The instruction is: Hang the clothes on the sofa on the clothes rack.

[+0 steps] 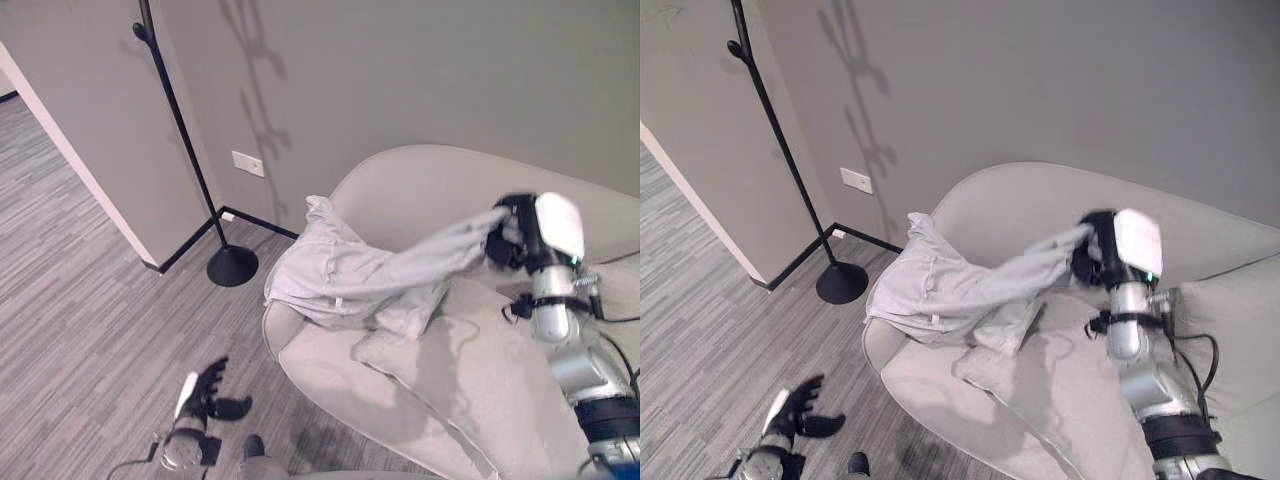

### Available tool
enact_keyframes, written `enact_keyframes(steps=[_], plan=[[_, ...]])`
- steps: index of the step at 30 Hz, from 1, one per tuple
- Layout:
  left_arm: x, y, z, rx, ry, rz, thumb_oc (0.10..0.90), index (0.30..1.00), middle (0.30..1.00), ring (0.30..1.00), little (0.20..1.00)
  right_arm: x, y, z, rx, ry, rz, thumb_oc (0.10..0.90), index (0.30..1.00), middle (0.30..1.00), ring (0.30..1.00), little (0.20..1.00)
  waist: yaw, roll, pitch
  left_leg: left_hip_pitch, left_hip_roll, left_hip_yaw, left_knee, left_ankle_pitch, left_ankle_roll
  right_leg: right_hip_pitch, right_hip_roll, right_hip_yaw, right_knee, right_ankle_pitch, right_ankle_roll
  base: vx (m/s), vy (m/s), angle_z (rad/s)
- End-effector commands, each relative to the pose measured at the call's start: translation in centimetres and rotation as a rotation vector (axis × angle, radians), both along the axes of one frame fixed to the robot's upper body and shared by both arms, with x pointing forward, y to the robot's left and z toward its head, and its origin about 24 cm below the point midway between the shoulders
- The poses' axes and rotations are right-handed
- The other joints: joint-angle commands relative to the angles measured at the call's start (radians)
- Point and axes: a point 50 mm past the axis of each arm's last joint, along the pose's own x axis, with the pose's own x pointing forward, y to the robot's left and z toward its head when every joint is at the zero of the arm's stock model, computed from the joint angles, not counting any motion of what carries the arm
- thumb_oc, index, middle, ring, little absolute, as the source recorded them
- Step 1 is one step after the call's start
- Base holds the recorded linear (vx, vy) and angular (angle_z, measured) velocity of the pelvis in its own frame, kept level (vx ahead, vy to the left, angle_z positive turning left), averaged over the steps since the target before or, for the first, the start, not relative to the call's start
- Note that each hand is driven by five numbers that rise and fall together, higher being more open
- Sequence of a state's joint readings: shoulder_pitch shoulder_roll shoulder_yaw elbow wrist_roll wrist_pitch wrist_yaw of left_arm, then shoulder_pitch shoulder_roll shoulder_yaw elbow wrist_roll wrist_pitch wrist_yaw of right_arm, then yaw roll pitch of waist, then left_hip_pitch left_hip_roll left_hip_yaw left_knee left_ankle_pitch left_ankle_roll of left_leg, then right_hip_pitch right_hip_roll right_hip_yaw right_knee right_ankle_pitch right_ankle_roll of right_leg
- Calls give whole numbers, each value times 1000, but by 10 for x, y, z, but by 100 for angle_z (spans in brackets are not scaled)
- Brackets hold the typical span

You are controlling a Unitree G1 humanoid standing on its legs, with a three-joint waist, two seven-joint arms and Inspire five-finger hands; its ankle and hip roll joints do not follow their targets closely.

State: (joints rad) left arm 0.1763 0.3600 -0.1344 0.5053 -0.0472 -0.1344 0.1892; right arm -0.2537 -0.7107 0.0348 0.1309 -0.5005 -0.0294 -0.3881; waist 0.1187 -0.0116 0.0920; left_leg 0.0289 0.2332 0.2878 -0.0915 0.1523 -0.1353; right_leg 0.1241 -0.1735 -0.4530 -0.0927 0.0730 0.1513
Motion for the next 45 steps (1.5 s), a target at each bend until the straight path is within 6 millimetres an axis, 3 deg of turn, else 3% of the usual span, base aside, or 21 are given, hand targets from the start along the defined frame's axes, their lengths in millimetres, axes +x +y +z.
enact_keyframes(steps=[1,6,12,16,17,20,23,24,27,29,31,32,37,40,45], plan=[[53,11,65,117,-359,-48,800,900,900,900,900,5,23,114,-42,-514,94,400,300,300,300,300,46,-66,-47,24,27,-18,7,-94,-3,3,-11,-2,11,-64,3,0,0,0],[80,-10,129,109,-675,-123,800,900,900,900,900,2,65,165,20,-699,279,400,300,300,300,300,53,-79,-56,29,35,-15,8,-92,-9,9,-1,4,12,-66,-4,0,0,0],[92,-55,176,-57,-878,-341,800,900,900,900,900,-1,101,193,43,-784,429,400,300,300,300,300,52,-81,-67,44,41,-12,9,-92,-14,21,8,10,11,-71,-12,0,0,0],[100,-90,179,-187,-872,-463,800,900,900,900,900,-3,121,203,116,-809,528,400,300,300,300,300,40,-80,-71,55,43,-6,9,-93,-14,27,13,15,11,-72,-17,-1,-6,-3],[101,-91,179,-187,-873,-464,800,900,900,900,900,-3,121,203,115,-810,528,400,300,300,300,300,41,-80,-70,55,44,-6,9,-93,-14,27,13,15,11,-72,-17,0,0,0],[115,-127,175,-235,-841,-546,800,900,900,900,900,-11,140,204,222,-816,677,400,300,300,300,300,16,-84,-74,63,46,-1,8,-93,-15,28,18,23,10,-74,-21,4,-12,-10],[121,-141,171,-298,-804,-558,800,900,900,900,900,-16,147,201,267,-806,743,400,300,300,300,300,0,-84,-76,62,42,4,6,-87,-13,24,18,26,9,-68,-24,-13,2,-9],[126,-157,169,-432,-753,-556,800,900,900,900,900,-20,153,200,306,-798,793,400,300,300,300,300,-20,-80,-77,63,43,9,5,-87,-12,21,18,31,9,-65,-23,-6,5,-11],[132,-171,169,-507,-723,-531,800,900,900,900,900,-23,159,198,324,-789,837,400,300,300,300,300,-48,-74,-79,67,42,19,4,-86,-11,14,16,42,7,-60,-22,-4,16,-10],[134,-171,168,-485,-723,-524,800,900,900,900,900,-24,159,195,329,-778,851,400,300,300,300,300,-52,-73,-80,67,43,22,4,-87,-11,12,15,44,7,-59,-22,-1,12,-17],[140,-166,165,-411,-720,-487,400,300,300,300,300,-28,157,189,332,-766,870,400,300,300,300,300,-62,-71,-79,69,44,27,4,-87,-13,8,15,49,7,-59,-22,10,-4,-17],[145,-157,161,-331,-719,-439,400,300,300,300,300,-31,152,183,342,-760,877,400,300,300,300,300,-68,-70,-79,70,47,32,4,-86,-15,7,17,51,6,-59,-22,5,-10,-9],[145,-131,161,-282,-757,-298,400,300,300,300,300,-37,135,169,343,-754,833,400,300,300,300,300,-69,-71,-83,67,51,34,4,-84,-18,3,22,50,6,-61,-22,20,-13,-12],[141,-98,161,-223,-792,-152,400,300,300,300,300,-40,119,163,344,-759,783,400,300,300,300,300,-63,-73,-87,64,54,32,4,-80,-22,2,26,46,5,-64,-22,0,0,0],[127,-22,170,59,-862,108,400,300,300,300,300,-42,100,160,359,-742,764,400,300,300,300,300,-42,-70,-94,66,60,29,4,-86,-33,10,32,43,5,-76,-21,14,0,0]])
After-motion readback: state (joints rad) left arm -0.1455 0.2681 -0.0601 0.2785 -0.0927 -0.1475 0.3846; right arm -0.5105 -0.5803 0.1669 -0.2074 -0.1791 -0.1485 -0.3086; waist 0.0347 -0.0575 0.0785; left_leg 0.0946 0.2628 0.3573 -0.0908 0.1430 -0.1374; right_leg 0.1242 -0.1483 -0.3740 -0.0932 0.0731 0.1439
